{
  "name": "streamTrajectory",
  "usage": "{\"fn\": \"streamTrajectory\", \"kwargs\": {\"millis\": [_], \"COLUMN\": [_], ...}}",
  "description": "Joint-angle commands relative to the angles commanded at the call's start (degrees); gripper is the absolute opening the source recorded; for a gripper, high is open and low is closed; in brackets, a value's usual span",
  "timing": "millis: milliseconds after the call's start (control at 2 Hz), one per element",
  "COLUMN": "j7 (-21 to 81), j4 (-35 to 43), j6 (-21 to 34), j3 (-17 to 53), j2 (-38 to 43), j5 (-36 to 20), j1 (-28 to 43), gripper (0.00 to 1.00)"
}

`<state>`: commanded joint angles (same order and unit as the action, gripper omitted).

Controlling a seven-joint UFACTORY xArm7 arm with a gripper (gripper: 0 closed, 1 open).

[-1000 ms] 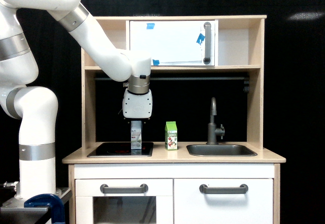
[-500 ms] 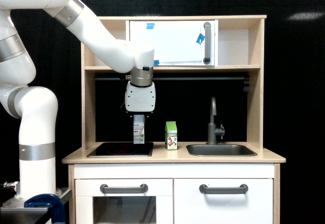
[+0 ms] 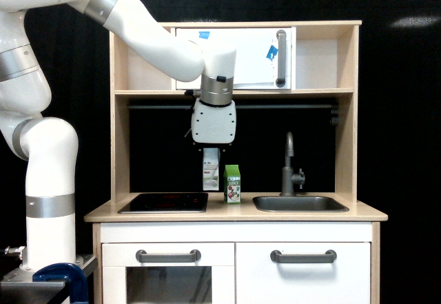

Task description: Put the white box into the sink

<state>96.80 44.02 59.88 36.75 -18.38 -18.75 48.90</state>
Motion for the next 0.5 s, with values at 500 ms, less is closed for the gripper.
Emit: {"fn": "streamTrajectory", "kwargs": {"millis": [500], "j7": [12.88], "j4": [22.93], "j6": [8.49], "j3": [3.50], "j2": [26.26], "j5": [-15.92], "j1": [-2.48], "gripper": [0.00]}}
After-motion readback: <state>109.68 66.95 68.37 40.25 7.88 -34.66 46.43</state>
